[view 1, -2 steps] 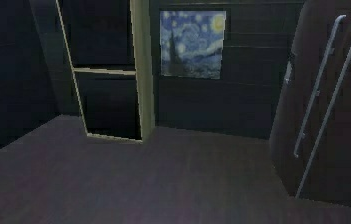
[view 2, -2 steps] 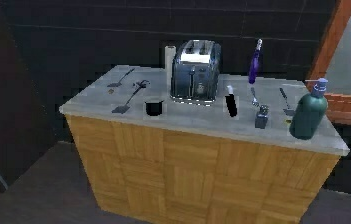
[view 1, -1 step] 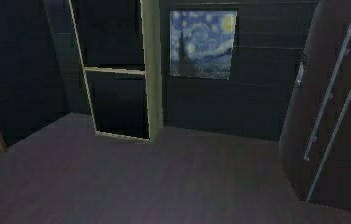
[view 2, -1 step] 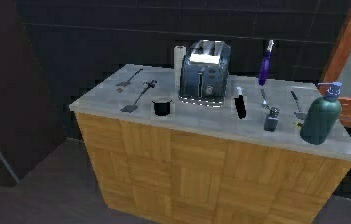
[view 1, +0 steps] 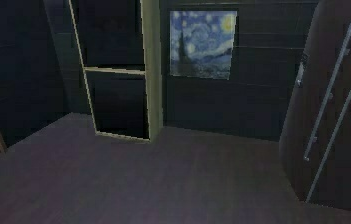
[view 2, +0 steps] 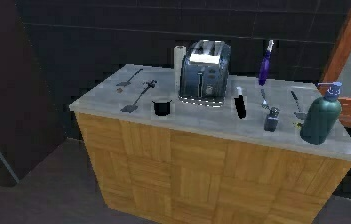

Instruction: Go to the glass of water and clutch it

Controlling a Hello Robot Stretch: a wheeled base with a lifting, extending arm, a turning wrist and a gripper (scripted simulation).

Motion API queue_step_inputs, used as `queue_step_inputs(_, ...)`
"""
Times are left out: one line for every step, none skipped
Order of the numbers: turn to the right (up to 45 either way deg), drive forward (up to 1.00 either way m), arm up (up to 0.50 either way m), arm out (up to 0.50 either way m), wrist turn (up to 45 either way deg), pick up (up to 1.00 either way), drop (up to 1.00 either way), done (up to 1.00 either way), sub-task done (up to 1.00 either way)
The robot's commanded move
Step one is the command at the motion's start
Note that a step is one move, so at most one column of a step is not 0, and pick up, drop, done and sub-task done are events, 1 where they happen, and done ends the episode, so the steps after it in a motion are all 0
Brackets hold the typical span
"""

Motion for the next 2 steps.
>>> queue_step_inputs(0.0, 0.0, 0.38, 0.0, 0.0, 0.0, 0.0, 0.0, 0.0)
queue_step_inputs(0.0, 0.0, 0.0, 0.44, 0.0, 0.0, 0.0, 0.0, 0.0)
